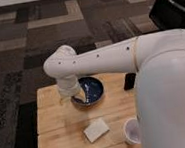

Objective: Pick up the ceramic cup

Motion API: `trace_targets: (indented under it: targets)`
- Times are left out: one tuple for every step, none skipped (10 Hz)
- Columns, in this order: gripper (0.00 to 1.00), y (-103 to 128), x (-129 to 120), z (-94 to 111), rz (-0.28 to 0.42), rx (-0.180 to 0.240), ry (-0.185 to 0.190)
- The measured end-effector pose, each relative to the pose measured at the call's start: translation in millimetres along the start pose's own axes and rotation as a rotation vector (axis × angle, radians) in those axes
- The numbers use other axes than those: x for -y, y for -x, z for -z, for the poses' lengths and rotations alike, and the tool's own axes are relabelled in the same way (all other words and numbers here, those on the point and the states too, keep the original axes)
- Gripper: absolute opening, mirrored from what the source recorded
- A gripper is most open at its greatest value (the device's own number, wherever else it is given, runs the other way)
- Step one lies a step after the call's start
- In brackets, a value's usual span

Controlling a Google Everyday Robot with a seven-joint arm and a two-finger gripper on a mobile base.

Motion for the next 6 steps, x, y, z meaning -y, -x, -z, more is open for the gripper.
trace_targets:
  targets:
    - [0.65,0.0,-0.1,0.0,0.0,0.0,0.0]
    - [0.65,0.0,0.0,0.0,0.0,0.0,0.0]
    - [0.65,0.0,-0.1,0.0,0.0,0.0,0.0]
    - [0.65,0.0,0.0,0.0,0.0,0.0,0.0]
    - [0.65,-0.4,0.3,-0.3,0.0,0.0,-0.003]
    - [0.65,-0.3,4.0,1.2,-0.009,0.012,-0.022]
